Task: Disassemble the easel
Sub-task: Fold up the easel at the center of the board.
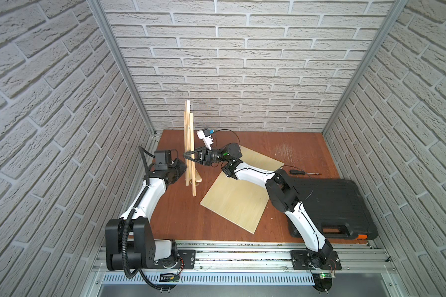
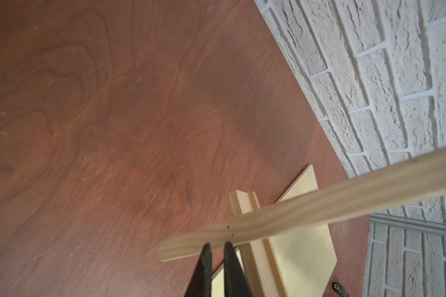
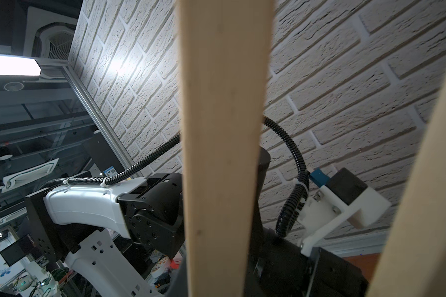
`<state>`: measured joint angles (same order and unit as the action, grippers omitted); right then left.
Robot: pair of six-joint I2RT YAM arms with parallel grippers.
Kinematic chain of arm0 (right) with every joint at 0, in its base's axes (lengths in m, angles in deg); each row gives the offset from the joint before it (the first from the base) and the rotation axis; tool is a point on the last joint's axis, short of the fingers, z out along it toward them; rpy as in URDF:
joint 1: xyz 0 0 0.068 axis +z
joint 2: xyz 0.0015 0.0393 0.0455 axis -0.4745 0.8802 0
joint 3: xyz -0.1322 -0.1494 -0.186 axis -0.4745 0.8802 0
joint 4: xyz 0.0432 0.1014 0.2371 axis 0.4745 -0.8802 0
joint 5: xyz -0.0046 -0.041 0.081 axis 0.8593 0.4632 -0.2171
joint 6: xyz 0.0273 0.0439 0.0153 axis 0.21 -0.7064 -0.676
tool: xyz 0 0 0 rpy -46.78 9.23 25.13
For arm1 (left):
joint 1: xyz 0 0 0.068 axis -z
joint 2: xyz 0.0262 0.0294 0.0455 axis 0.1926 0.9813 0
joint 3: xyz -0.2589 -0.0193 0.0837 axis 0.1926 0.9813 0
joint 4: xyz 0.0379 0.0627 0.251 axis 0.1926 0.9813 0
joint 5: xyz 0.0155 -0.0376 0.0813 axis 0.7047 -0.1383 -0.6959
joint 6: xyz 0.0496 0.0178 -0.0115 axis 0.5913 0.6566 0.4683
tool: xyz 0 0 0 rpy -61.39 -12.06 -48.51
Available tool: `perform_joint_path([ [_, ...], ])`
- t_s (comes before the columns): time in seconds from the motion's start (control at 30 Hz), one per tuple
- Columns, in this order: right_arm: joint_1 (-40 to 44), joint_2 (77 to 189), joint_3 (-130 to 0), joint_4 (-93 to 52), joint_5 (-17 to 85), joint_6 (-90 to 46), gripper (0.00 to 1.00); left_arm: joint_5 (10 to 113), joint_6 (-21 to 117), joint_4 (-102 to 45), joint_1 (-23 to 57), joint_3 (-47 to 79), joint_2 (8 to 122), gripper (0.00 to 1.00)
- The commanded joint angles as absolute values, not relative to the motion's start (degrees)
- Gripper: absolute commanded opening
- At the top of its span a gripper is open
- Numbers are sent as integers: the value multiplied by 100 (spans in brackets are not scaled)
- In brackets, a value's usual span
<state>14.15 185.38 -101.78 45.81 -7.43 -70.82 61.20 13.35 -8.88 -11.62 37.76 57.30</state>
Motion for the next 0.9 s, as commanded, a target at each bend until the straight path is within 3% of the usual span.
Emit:
perform_joint_path([
  [0.0,1438,18518,-10515,5563,-481,-7401,3,6119,1408,-889,-1045,3704,5860,13],
  [0.3,1439,18565,-10517,5858,-311,-7649,3,6196,1485,-846,-913,3619,6016,13],
  [0.5,1442,18664,-10513,5805,-75,-7624,3,6513,1552,-870,-886,3499,6130,22],
  [0.6,1434,18689,-10471,5603,38,-7477,3,6473,1579,-839,-969,3488,5996,29],
  [0.87,1418,18334,-10006,4072,258,-6159,3,5787,1524,-717,-1770,3700,5096,64],
])
